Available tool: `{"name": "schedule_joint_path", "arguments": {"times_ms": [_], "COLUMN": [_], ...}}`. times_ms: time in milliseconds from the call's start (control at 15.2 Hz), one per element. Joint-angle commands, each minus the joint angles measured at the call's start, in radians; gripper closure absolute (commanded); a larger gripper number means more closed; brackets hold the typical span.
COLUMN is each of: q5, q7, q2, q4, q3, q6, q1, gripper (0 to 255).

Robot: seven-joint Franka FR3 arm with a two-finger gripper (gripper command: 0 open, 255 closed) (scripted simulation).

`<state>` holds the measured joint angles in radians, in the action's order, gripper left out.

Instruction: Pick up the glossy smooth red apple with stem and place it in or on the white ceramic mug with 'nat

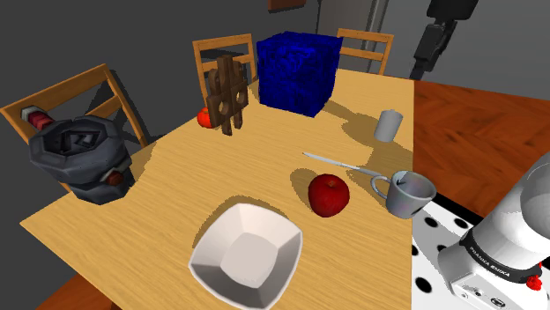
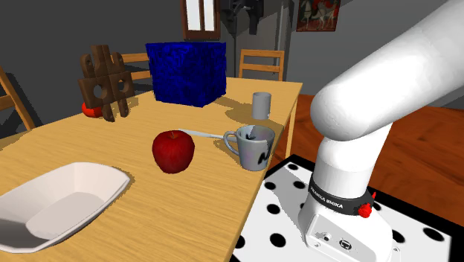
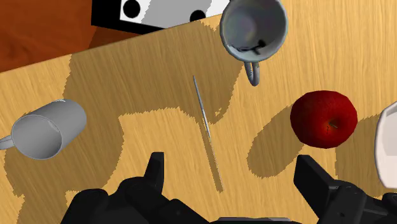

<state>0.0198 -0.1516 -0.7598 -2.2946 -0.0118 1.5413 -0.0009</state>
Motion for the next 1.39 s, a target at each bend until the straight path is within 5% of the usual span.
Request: {"name": "schedule_joint_path", "arguments": {"times_ms": [0,660,1320], "q5": [0.0,0.209,0.397], "q7": [0.0,0.531,1.049], "q2": [0.0,-0.025,0.177], "q4": [0.0,-0.194,-0.209], "q3": [0.0,0.259,0.549], "q6": [0.0,0.145,0.383], "q1": [0.0,-0.046,-0.107], "gripper": [0,0,0]}}
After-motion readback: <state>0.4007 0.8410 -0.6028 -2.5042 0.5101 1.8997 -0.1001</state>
